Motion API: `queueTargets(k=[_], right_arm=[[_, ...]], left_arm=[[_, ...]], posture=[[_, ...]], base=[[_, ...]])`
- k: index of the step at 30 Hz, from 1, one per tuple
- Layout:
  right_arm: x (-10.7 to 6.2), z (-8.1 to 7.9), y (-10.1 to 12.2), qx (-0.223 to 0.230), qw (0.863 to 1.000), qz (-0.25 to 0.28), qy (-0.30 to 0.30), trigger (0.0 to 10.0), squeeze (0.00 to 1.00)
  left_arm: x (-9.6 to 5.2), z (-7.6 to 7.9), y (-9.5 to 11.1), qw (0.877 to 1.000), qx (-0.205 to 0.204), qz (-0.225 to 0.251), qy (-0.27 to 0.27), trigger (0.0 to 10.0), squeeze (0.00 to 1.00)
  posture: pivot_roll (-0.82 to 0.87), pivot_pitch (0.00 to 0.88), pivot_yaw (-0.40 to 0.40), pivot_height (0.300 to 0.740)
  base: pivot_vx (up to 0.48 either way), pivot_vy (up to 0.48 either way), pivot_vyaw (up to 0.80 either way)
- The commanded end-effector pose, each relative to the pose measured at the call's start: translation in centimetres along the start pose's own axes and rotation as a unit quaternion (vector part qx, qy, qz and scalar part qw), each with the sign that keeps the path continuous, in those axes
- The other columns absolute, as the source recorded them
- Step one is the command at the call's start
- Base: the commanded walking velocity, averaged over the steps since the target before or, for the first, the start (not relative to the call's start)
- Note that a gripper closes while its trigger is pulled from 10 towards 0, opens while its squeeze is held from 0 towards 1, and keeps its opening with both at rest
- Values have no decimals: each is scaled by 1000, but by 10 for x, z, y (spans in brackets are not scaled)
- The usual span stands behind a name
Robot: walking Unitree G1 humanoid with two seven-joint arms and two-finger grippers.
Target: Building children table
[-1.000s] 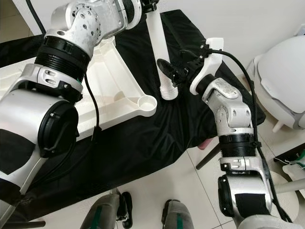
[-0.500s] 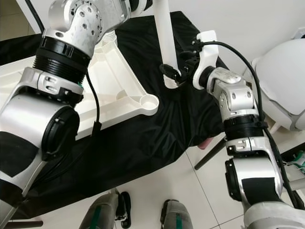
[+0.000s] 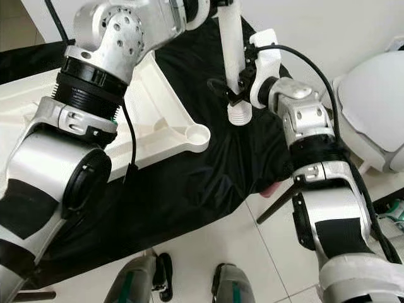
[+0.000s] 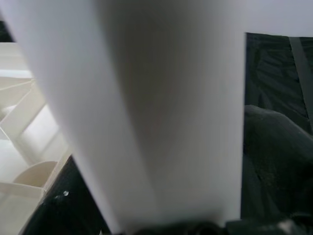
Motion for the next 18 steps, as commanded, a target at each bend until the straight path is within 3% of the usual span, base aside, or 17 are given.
queueTargets(k=[1,2,3,5,6,7,18], right_arm=[[5,-6,2,-11,1000,-2,16,7725,0],[6,-7,0,-12,1000,-6,20,8667,0],[6,-8,-2,-10,1000,-10,25,7961,0],[6,-8,-4,-8,999,-13,28,7647,0],[6,-9,-4,-11,999,-13,28,8039,0],[6,-9,-8,-10,999,-18,28,10000,0],[4,-15,-28,-16,998,-43,50,10000,0]], left_arm=[[-11,50,11,976,8,36,-217,10000,0],[-11,51,11,975,9,37,-217,10000,0],[-11,52,12,975,9,37,-218,10000,0],[-11,52,12,975,9,38,-218,10000,0],[-11,53,12,975,10,38,-218,10000,0],[-11,53,13,975,10,39,-218,10000,0],[-12,53,17,975,11,43,-218,10000,0]], posture=[[-45,78,20,740],[-44,77,19,740],[-44,77,19,740],[-44,78,20,740],[-44,78,20,740],[-44,77,19,740],[-47,80,27,740]], base=[[0,0,0],[0,0,0],[0,0,0],[0,0,0],[0,0,0],[0,0,0],[0,0,0]])
Point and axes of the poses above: a point about 5 cm out from each wrist's last joint towards the gripper, its own x axis pointing out of the wrist towards the gripper, its own y axis along the axis of the wrist's last joint, z = x × y, the point moved 5 cm from there along x, pointing out of the wrist towards the gripper, and after that the axes turned 8 degrees about x, right-handed, at the moved point
